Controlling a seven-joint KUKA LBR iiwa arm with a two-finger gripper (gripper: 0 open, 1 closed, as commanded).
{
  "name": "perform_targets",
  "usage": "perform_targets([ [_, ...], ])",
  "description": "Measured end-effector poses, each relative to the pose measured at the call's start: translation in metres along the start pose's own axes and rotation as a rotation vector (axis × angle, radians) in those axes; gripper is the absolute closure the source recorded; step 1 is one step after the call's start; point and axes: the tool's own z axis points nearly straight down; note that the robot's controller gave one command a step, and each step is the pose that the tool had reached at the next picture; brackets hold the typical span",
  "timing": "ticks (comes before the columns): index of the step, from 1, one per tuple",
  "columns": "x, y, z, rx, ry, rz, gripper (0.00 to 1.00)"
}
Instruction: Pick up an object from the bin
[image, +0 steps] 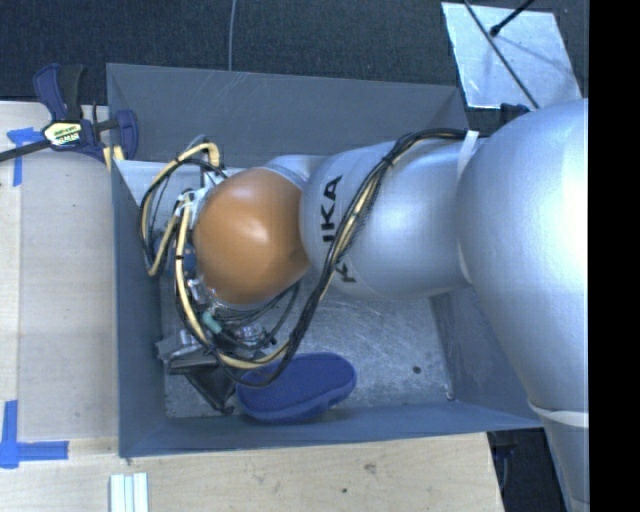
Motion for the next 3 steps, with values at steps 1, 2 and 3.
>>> perform_targets([
  [1, 0.000, -0.001, 0.000, -0.002, -0.002, 0.004, 0.00],
  [2, 0.002, -0.001, 0.000, -0.003, 0.002, 0.007, 1.00],
  [3, 0.002, -0.002, -0.130, -0.003, 0.002, 0.010, 1.00],
])
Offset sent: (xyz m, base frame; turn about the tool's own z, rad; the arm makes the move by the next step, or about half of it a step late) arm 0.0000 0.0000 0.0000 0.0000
